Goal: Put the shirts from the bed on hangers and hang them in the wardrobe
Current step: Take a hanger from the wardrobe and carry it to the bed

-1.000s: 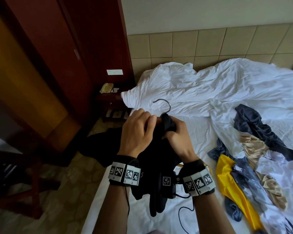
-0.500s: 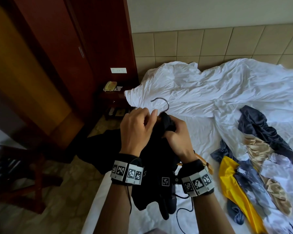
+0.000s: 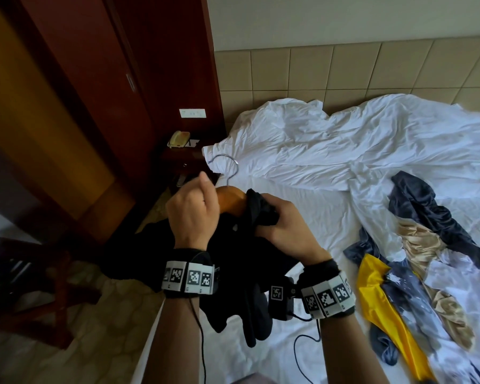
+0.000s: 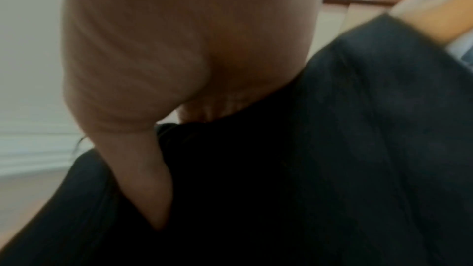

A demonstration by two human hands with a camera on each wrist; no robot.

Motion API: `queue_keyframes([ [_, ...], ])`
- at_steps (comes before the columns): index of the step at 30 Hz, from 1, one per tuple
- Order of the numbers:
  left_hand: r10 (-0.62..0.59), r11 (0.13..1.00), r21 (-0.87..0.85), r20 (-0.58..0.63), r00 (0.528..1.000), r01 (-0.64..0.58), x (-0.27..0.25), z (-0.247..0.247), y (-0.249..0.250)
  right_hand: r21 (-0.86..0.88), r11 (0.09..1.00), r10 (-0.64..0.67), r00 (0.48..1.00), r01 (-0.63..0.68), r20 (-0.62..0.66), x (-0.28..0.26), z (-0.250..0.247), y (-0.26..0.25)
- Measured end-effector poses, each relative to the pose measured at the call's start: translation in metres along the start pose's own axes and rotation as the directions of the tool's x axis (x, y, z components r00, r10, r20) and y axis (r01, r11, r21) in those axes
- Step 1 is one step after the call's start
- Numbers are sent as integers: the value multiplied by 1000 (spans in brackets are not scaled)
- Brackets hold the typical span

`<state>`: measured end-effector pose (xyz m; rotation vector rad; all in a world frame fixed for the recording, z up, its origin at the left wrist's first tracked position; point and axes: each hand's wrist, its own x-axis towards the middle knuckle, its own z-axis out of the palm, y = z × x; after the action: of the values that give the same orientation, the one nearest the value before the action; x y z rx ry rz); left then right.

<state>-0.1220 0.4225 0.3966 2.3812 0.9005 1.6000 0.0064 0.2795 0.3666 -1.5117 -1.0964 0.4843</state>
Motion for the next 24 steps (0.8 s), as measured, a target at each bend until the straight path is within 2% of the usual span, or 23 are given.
queue_keyframes([
  [4, -101, 993, 47, -61, 993, 104, 9, -13, -18, -306, 950, 50, 997, -67, -64, -4, -8, 18],
  [7, -149, 984, 78, -117, 982, 158, 12, -21, -27, -396, 907, 104, 987, -144, -121, -5, -13, 32],
  [11, -178, 975, 100, -177, 968, 197, 15, -27, -35, -361, 916, 112, 976, -175, -187, -5, -20, 42],
  [15, -199, 972, 90, -187, 962, 218, 14, -28, -38, -285, 945, 118, 978, -163, -170, -3, -27, 44],
  [18, -226, 967, 68, -231, 946, 247, 17, -30, -45, -253, 944, 167, 967, -213, -194, -6, -37, 53],
  [22, -272, 956, 31, -274, 922, 292, 19, -34, -51, -334, 905, 160, 938, -264, -307, -16, -50, 63],
  [24, -289, 953, 6, -281, 915, 302, 18, -34, -50, -336, 892, 161, 908, -302, -388, -18, -51, 64],
])
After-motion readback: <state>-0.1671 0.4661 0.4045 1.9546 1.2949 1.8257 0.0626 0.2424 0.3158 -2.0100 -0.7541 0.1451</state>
